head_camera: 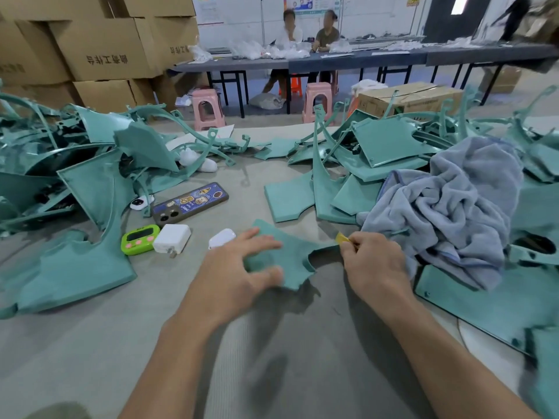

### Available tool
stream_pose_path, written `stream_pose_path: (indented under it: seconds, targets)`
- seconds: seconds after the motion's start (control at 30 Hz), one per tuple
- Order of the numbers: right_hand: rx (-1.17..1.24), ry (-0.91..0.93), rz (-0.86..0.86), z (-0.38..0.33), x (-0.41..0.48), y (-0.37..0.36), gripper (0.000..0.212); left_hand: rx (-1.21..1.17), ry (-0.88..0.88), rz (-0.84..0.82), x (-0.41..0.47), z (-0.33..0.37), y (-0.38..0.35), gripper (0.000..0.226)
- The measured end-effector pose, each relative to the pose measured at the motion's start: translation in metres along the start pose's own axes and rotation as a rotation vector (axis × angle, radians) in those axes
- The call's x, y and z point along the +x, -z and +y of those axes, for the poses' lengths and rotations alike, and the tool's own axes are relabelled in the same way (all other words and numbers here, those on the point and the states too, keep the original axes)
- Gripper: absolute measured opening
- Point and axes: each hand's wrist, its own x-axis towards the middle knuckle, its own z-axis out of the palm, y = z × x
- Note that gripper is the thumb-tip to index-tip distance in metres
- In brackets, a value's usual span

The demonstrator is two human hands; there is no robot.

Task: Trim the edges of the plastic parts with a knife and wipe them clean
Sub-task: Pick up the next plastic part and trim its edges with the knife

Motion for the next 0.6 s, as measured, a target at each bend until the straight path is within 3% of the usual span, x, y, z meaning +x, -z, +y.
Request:
stream_pose_path:
  seconds: [0.07, 0.13, 0.23, 0.33, 0.5, 0.6]
  targets:
    - [0.092, 0.029, 0.018, 0.003, -0.001, 0.001, 0.039, 0.342, -0.027, -0.197, 0.000, 0.001, -0.009, 0.076]
    - [0.248, 0.100, 0.026, 0.005, -0.003, 0.004, 0.033, 0.460, -0.012, -0.230, -0.001, 0.000, -0.021, 0.084]
    - [0.424, 0.249, -0.101, 0.009, -0.009, 0.011, 0.027, 0.371, 0.023, -0.158, 0.005, -0.003, -0.028, 0.068]
    - [0.280, 0.349, -0.244, 0.015, -0.011, 0.011, 0.022, 0.254, 0.054, -0.186, 0.010, -0.010, -0.024, 0.060]
    - [0.138, 0.236, -0.073, 0.016, -0.003, 0.006, 0.014, 0.102, 0.094, -0.198, 0.014, -0.018, -0.021, 0.055]
    - [0.192, 0.290, -0.151, 0.022, -0.004, 0.009, 0.014, 0.092, 0.099, -0.195, 0.015, -0.020, -0.022, 0.055]
